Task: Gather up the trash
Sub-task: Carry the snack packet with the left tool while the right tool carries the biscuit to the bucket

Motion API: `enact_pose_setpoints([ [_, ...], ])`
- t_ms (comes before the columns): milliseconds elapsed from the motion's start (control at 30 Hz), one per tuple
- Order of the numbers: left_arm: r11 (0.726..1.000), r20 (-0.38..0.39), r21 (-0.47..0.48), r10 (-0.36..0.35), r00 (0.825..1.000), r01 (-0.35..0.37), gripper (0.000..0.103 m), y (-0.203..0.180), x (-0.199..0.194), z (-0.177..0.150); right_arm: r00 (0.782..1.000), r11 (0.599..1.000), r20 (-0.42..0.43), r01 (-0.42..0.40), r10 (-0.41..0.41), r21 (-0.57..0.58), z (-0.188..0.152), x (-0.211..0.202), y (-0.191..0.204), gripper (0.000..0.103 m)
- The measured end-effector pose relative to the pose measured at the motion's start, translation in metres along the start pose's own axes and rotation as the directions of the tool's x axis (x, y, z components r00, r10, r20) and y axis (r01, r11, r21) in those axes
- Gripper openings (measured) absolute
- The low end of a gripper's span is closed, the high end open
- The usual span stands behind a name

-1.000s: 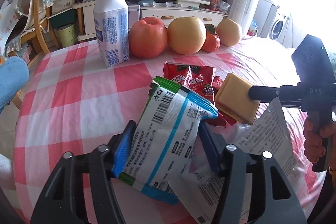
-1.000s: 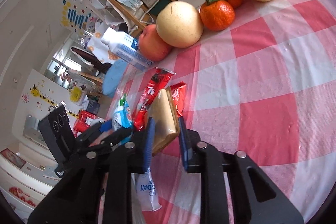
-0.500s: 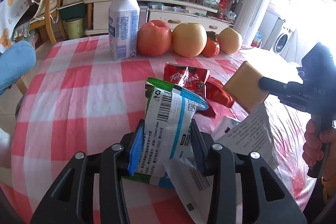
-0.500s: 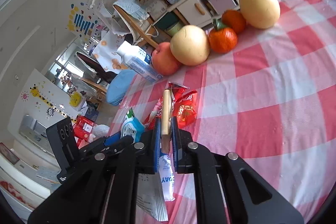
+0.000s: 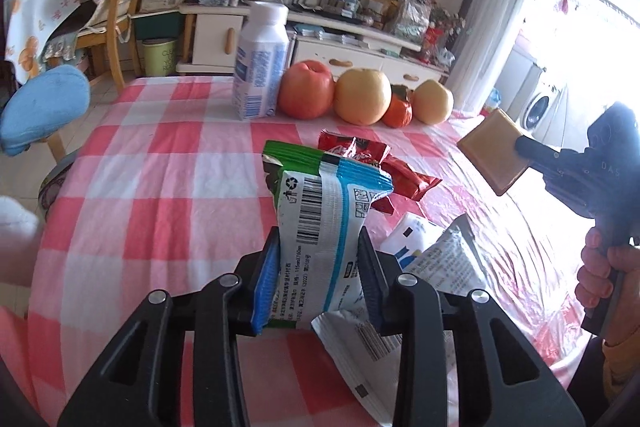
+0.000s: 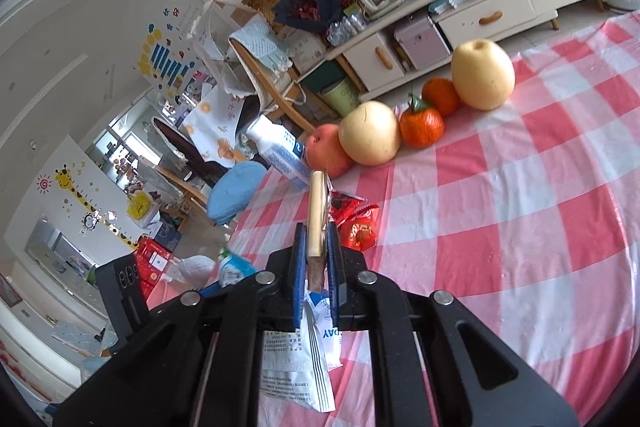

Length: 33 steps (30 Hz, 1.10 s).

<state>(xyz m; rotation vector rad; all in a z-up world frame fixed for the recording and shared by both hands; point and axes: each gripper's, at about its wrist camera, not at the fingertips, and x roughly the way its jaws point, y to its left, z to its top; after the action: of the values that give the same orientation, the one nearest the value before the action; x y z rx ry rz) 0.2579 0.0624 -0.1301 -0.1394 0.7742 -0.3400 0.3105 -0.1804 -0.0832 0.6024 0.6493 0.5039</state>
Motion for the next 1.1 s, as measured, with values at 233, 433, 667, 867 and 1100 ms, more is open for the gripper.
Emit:
enact_pose_setpoints([
  [233, 0.998, 0.048, -0.06, 0.006, 0.999, -0.004, 0.036, 0.008, -0.027, -0.013, 0.999, 0.998, 0.042, 0.019, -0.016, -0.056, -0.006, -0.018, 0.023, 0.011],
  [433, 0.994, 0.097, -0.107, 0.015, 0.995, -0.004, 0.035, 0.016, -0.05, -0.02, 0.999, 0.994, 0.038, 0.023, -0.019, -0.108, -0.016, -0.018, 0.047, 0.011],
  [667, 0.994, 0.136, -0.108, 0.034, 0.99, -0.019, 0.035, 0.019, -0.078, -0.025, 1.0, 0.99, -0.005, -0.002, 0.002, -0.143, -0.033, -0.006, 0.073, 0.011],
  [867, 0.993, 0.179, -0.114, 0.055, 0.982, -0.035, 0.035, 0.028, -0.101, -0.025, 0.999, 0.985, -0.043, -0.027, 0.02, -0.168, -0.046, 0.006, 0.098, 0.011],
  [1100, 0.986, 0.213, -0.134, 0.125, 0.969, -0.098, 0.035, 0.043, -0.121, -0.022, 0.994, 0.976, -0.103, -0.051, 0.029, -0.213, -0.066, 0.028, 0.131, 0.011],
])
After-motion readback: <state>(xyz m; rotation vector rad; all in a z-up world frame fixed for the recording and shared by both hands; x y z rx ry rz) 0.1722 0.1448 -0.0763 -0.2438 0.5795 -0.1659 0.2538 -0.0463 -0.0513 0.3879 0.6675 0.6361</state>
